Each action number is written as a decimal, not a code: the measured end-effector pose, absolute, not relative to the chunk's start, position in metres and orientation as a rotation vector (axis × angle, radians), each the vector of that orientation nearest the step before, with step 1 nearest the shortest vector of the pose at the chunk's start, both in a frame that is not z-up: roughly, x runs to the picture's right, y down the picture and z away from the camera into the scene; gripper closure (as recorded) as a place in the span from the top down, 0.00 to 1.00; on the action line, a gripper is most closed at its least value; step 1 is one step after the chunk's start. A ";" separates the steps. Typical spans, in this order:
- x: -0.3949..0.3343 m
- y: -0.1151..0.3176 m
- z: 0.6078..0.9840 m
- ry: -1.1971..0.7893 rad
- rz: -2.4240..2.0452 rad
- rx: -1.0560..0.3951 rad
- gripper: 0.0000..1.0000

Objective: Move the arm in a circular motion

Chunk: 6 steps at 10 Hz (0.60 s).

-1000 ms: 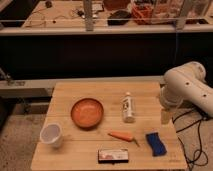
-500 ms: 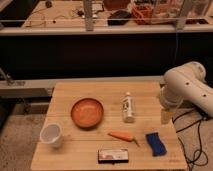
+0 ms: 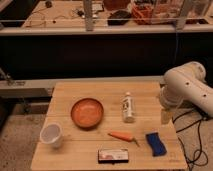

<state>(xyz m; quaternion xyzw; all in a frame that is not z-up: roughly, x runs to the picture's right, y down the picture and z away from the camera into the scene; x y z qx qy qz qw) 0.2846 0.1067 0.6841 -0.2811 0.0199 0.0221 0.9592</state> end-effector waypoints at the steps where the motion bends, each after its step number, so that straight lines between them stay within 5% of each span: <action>1: 0.280 0.112 0.682 0.040 0.037 -0.570 0.80; 6: 0.247 0.134 0.669 0.035 -0.001 -0.571 0.80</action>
